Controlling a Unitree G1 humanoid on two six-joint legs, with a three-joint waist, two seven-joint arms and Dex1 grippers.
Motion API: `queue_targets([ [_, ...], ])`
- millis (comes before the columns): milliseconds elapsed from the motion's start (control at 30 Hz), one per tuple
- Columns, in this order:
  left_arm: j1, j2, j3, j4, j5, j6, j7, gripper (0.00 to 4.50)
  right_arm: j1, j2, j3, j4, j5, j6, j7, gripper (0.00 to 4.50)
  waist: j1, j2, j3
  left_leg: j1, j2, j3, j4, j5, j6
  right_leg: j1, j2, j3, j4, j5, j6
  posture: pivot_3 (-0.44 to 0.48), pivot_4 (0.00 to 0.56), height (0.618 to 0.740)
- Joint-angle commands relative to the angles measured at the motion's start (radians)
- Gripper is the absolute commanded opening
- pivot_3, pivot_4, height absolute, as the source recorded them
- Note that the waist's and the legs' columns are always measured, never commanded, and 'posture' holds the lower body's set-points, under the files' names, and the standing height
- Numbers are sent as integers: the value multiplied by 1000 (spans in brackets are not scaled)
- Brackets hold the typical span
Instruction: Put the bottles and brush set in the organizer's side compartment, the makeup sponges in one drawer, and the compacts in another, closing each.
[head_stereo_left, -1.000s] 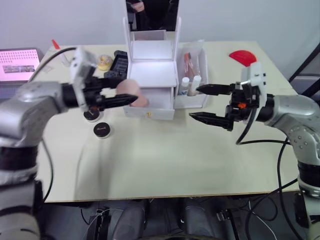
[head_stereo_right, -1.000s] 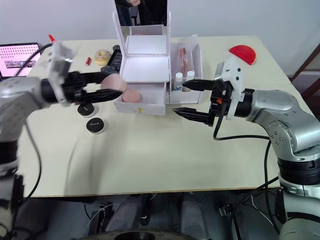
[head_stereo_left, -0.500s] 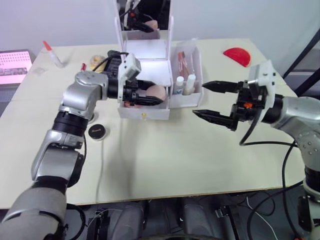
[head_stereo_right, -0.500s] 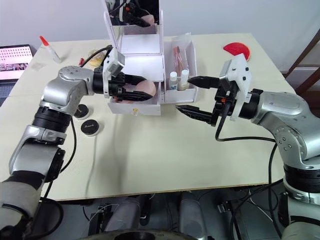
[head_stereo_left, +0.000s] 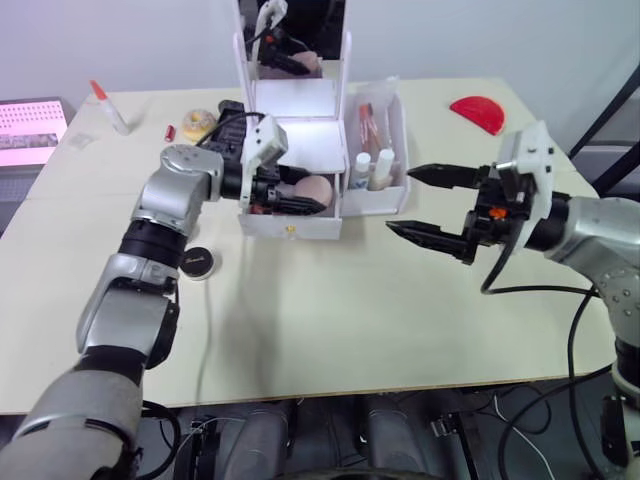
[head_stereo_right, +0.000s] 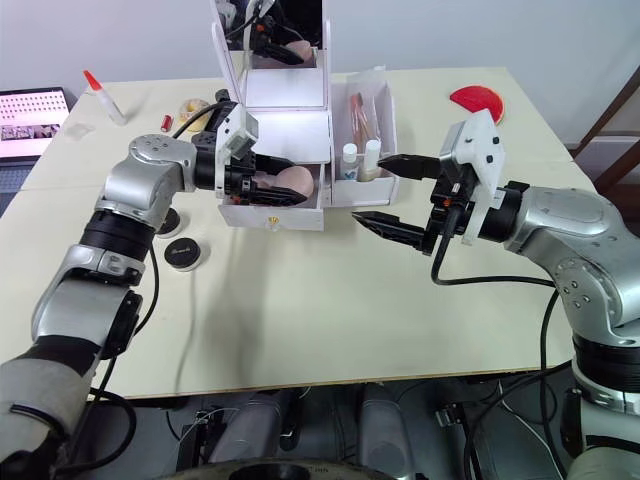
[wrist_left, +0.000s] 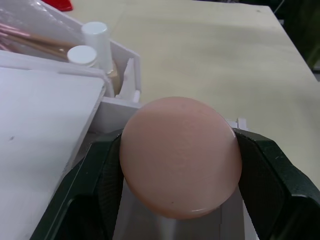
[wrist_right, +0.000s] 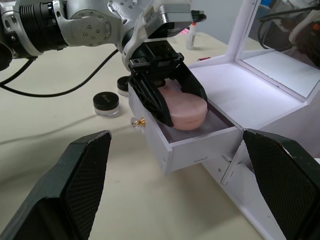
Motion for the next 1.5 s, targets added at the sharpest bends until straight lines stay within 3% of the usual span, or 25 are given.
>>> queue_targets([
  [33,-41,6,33,-5,9,-10,-5,4481,-8,-8,-30,-29,14,-10,-6,4500,-1,0,0,0,0,0,0,0,0,0,0,0,0,0,0,0,150,738],
  [500,-68,71,109,-95,-42,84,-56,4481,-21,5,-8,1,-5,-35,-3,4500,-2,0,0,0,0,0,0,0,0,0,0,0,1,0,0,0,150,738],
  [700,46,182,176,-309,-143,250,-97,4481,-19,2,-8,-2,-1,-37,-5,4500,-10,0,0,0,0,0,0,0,0,-1,0,0,2,0,0,0,150,738],
  [833,235,290,228,-548,-257,397,-120,3219,-6,-8,-15,-10,2,-29,-6,4500,-24,0,0,0,0,-1,-1,0,0,-1,0,0,2,0,0,0,150,738],
  [967,364,349,237,-664,-290,438,-103,1113,6,-17,-25,-12,4,-28,-3,4500,-21,0,0,0,0,-1,-1,0,0,-1,0,0,2,0,0,0,150,738],
  [1033,418,364,215,-684,-248,392,-75,105,6,-22,-26,-5,0,-31,1,4500,-19,0,0,0,0,-1,-1,0,0,-1,0,0,2,0,0,0,150,738],
  [1167,432,322,181,-669,-191,335,17,40,4,-27,-25,2,-6,-34,4,4500,-11,0,0,0,0,-1,0,0,0,0,-1,0,1,-1,-1,0,150,738],
  [1500,316,157,130,-446,-55,198,204,40,3,-39,-29,-22,8,-19,-9,4500,2,0,0,0,0,0,0,0,0,0,0,0,1,0,0,0,150,738],
])
